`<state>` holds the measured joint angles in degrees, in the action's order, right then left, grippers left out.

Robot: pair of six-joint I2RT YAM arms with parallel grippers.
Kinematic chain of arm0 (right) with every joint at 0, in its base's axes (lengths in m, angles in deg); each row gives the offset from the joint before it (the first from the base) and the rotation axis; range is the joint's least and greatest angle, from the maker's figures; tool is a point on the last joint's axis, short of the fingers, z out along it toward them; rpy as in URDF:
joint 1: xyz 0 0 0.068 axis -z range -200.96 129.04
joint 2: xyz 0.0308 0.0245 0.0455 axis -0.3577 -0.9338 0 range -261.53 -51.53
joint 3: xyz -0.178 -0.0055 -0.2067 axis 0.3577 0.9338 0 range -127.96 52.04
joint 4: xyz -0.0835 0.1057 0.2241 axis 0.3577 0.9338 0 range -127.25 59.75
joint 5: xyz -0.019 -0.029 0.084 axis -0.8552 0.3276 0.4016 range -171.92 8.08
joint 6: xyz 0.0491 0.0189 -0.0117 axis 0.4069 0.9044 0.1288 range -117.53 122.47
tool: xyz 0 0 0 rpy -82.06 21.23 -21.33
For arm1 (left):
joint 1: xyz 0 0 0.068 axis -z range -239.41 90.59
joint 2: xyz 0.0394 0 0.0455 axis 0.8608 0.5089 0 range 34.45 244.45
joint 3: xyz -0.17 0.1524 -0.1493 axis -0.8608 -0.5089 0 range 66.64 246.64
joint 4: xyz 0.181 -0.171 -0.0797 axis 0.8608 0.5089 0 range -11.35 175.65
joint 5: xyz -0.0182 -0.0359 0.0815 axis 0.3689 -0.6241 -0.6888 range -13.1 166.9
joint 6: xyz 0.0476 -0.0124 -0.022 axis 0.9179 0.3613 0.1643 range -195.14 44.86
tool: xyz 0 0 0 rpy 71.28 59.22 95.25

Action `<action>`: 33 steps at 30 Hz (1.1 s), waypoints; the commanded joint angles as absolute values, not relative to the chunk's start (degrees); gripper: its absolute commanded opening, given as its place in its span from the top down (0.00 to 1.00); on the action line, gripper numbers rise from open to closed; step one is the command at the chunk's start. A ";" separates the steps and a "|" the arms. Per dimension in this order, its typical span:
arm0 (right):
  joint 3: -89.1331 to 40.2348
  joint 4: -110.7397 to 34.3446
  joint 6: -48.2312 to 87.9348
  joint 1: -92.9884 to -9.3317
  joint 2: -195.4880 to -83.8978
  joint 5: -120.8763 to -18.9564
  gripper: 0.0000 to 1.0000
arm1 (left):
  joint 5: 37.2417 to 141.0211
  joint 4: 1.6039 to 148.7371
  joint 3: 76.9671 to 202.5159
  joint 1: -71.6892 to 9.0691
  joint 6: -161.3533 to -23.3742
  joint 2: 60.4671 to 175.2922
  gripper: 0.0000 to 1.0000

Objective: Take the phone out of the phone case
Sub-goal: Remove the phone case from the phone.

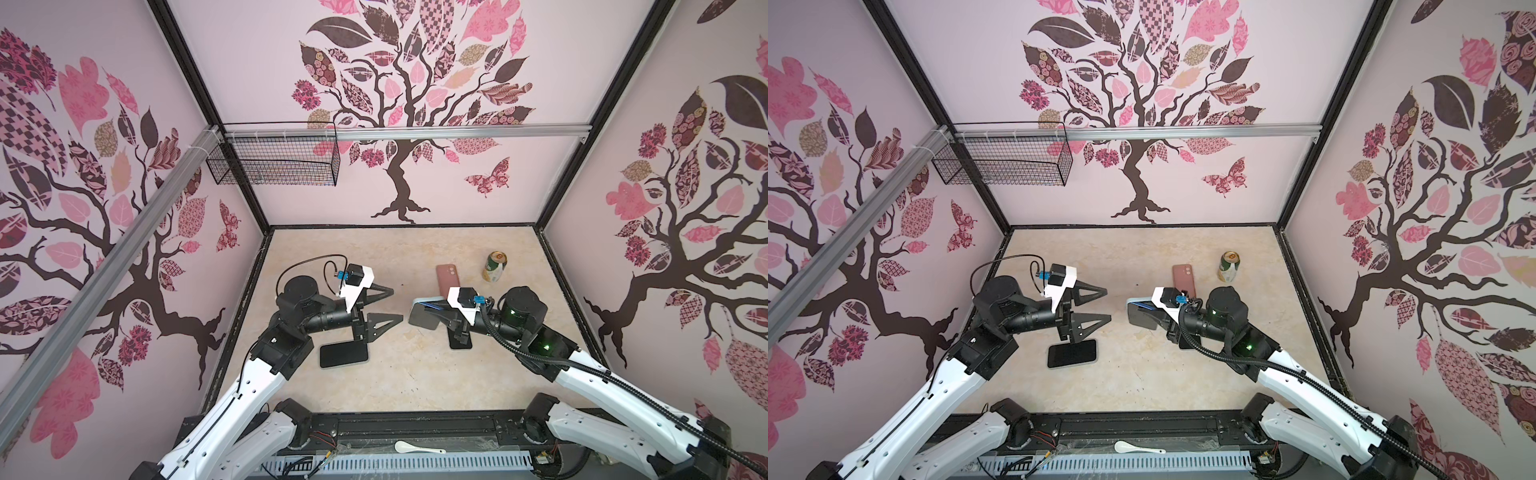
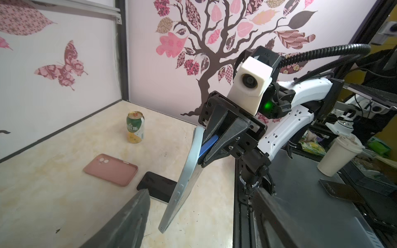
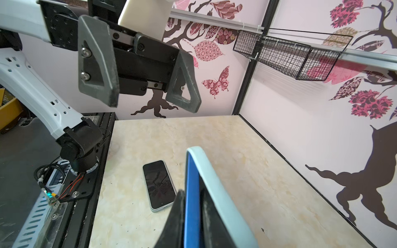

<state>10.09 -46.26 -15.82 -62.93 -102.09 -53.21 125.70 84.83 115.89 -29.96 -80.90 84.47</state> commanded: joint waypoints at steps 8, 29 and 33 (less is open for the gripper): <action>7.15 -40.45 -37.25 -63.00 -102.11 -49.41 1.00 | 119.05 98.51 125.55 -22.84 -72.66 90.84 0.23; 4.94 -35.60 -42.66 -63.34 -104.22 -45.58 1.00 | 112.28 102.75 130.74 -16.15 -70.47 100.47 0.38; 4.84 -36.28 -42.24 -63.37 -104.45 -44.96 1.00 | 111.88 103.09 131.14 -16.09 -70.73 101.47 0.41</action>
<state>8.80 -34.33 -41.50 -63.15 -104.48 -46.98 112.50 102.42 128.48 -16.30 -71.33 100.97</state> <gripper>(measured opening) 0.146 0.590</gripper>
